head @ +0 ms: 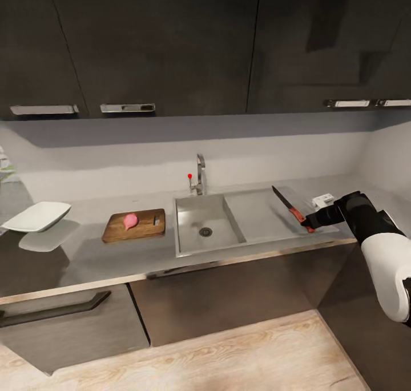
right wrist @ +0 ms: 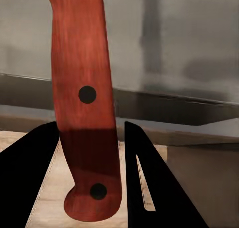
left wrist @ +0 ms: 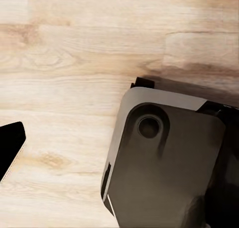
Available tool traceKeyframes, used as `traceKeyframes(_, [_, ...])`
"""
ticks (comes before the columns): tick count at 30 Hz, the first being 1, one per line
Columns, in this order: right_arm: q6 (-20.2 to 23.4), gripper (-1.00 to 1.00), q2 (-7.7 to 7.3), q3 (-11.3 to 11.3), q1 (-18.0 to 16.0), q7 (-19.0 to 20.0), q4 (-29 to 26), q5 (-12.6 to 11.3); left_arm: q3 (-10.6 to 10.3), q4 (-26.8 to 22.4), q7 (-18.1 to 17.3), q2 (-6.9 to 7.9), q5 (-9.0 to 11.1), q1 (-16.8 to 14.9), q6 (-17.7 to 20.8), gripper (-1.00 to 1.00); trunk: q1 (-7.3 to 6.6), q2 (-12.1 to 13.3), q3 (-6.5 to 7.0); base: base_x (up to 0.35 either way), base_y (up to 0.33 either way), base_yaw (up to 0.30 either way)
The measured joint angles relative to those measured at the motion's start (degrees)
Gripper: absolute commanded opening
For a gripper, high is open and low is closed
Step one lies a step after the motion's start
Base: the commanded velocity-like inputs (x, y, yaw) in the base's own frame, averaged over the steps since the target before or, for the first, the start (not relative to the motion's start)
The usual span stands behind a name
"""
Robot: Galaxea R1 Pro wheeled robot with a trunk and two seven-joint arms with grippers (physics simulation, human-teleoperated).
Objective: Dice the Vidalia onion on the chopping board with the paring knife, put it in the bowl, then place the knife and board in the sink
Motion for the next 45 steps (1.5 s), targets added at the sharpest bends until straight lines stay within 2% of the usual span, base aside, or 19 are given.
traceKeyframes(6, [0.0, -1.0, 0.42, 0.0, 0.0, 0.0, 0.0, 0.0, 0.0, 0.0, 0.0, 0.0, 0.0, 0.0, 0.0, 1.0, 0.0, 0.0, -0.01, -0.001, 0.301, 0.032])
traceKeyframes(16, [0.0, -1.0, 1.19, 0.0, 0.0, -0.2, 0.0, 0.1, 0.0, 0.0, 0.0, 0.01, 0.0, 0.0, 0.0, 1.0, 0.0, 0.0, -0.45, 0.0, 0.301, 0.224])
traceKeyframes(45, [0.0, -1.0, 1.17, 0.0, 0.0, -0.3, 0.0, 0.3, 0.0, 0.0, 0.0, 0.01, 0.0, 0.0, 0.0, 1.0, 0.0, 0.0, -2.28, 0.006, 0.277, 0.222])
